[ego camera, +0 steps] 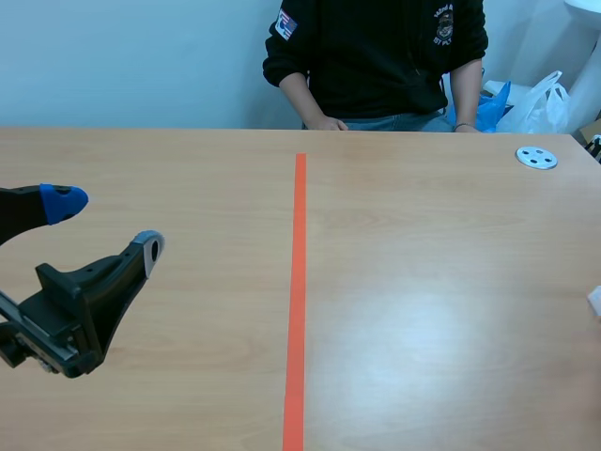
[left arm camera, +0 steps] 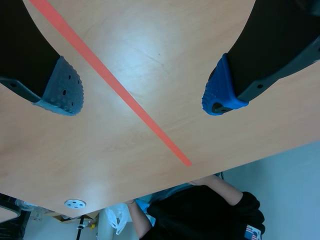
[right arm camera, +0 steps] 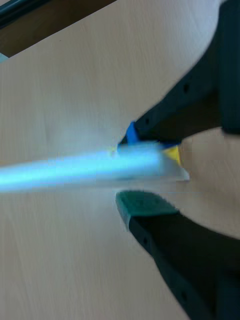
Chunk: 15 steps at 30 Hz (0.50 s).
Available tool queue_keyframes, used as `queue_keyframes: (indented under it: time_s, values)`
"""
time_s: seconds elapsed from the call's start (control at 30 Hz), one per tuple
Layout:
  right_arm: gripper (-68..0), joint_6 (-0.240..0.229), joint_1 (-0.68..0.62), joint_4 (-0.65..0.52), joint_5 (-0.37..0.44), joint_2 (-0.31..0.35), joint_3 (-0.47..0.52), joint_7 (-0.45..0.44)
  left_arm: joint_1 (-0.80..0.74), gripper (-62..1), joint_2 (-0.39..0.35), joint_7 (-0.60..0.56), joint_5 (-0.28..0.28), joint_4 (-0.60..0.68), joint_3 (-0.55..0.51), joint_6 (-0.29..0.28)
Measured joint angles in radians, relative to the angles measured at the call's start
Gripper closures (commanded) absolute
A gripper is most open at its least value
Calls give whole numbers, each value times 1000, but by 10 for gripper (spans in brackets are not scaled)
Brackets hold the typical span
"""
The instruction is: Sort the leaf by its shape. The table is split by an orange tape line. A compound leaf with several leaflets goes to the left side, a simple leaf with one blade goes to the right side. Return to the home posture when a red brick is placed on the table.
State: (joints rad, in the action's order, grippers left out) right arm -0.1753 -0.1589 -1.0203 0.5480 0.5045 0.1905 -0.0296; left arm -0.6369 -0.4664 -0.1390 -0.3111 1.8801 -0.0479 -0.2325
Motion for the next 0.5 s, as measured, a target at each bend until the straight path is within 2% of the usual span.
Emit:
queue_keyframes:
  time_s: [0.07, 0.17, 0.37, 0.5]
  values:
    - [-423, 0, 0, 0, 0, 0, 0, -3, 0, -512, 0, 0, 0, 0, 0, 0]
    - [-497, 0, 0, 0, -1, 0, 0, -12, 0, -512, 0, 0, 0, 0, 0, 0]
    - [-519, -10, -5, -24, -1, -1, 15, -3, 0, -512, 0, 0, 0, 0, 0, 0]
    - [-519, -31, -48, -167, 0, 2, 101, 24, 0, -512, 0, 10, 0, 0, 0, 0]
